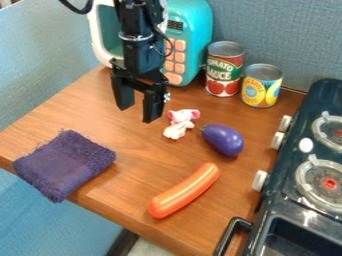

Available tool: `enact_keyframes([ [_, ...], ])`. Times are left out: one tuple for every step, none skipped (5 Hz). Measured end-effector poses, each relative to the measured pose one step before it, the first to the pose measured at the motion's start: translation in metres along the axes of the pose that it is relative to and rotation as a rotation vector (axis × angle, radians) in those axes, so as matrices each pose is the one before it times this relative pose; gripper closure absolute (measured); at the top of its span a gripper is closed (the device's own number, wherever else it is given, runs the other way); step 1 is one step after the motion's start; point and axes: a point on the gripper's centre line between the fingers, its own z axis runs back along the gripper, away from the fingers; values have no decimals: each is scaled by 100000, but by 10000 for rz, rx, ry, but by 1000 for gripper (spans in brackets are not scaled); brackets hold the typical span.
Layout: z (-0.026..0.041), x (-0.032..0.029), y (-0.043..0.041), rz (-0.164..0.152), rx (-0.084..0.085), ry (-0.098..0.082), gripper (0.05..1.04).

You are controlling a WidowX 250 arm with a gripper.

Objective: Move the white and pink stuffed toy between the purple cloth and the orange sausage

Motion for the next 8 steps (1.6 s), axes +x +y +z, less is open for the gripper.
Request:
enact_keyframes([
  [-1160, -191, -104, 16, -133, 376, 79],
  [-1117, 1459, -68, 334, -416, 467, 79],
  [-303, 1636, -312, 478, -195, -428, 79],
  [-550, 1355, -1002, 206, -185, 190, 79],
  [-505, 1315, -125, 248, -20, 54, 79],
  [-833, 938, -365, 180, 305, 173, 79],
  [-401, 1124, 232, 303, 352, 21, 79],
  [-220, 748, 717, 290, 462, 79, 79],
])
